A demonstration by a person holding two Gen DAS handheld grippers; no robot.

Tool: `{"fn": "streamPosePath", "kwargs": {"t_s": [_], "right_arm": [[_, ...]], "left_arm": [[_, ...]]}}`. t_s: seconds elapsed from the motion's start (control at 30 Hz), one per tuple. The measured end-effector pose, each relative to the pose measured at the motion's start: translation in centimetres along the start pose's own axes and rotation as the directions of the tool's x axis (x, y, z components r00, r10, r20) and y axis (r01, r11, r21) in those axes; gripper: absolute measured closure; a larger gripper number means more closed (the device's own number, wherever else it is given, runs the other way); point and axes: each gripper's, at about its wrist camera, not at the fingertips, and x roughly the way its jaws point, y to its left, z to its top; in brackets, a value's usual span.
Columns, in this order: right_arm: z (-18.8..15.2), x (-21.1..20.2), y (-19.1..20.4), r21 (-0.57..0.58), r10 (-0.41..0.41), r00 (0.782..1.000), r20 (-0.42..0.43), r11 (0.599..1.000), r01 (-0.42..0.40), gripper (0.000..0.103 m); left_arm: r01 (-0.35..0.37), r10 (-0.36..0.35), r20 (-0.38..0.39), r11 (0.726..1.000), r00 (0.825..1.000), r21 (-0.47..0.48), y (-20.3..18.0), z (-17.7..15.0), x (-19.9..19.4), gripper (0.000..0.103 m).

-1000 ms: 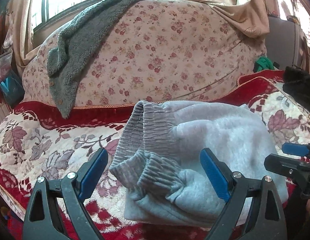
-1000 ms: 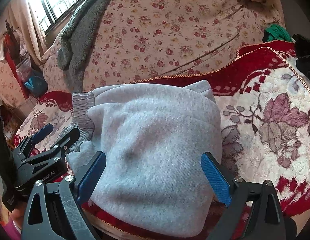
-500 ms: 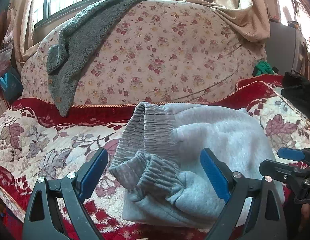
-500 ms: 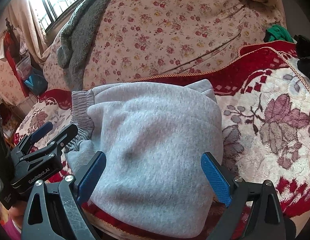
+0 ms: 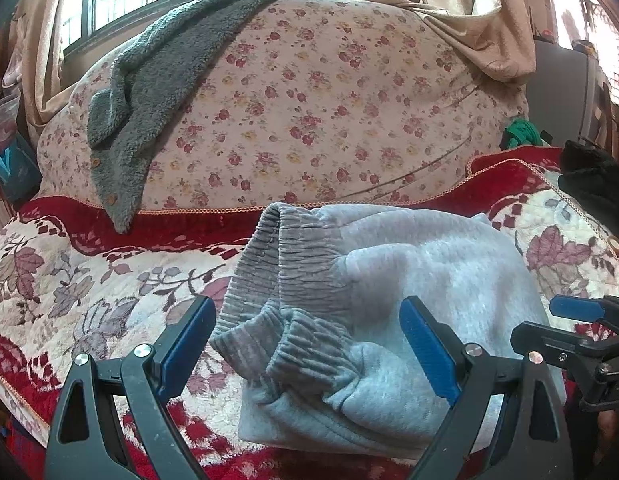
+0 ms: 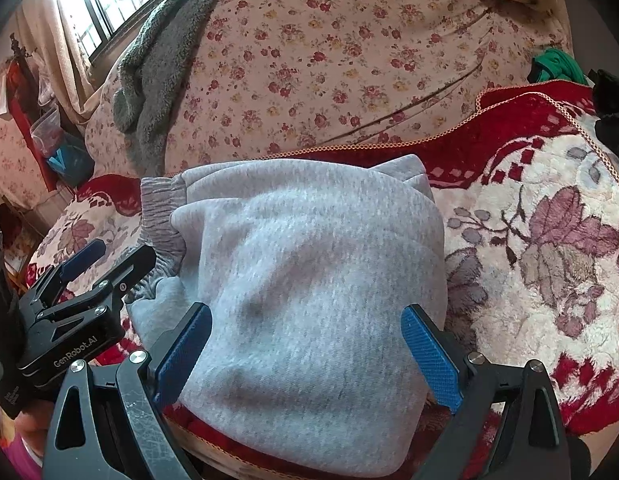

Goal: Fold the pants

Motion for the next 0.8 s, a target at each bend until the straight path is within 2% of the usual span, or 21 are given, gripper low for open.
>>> {"fn": "streamPosePath", "kwargs": {"t_s": [0.8], "right_arm": [[-0.2,-0.5,-0.7,0.022,-0.020,1.000,0.000,1.000,0.020,0.005]], "left_arm": [[0.026,-0.026,0.020,0.999,0.999,0.044,-1.5,0.4,-0.3,0.010]]}}
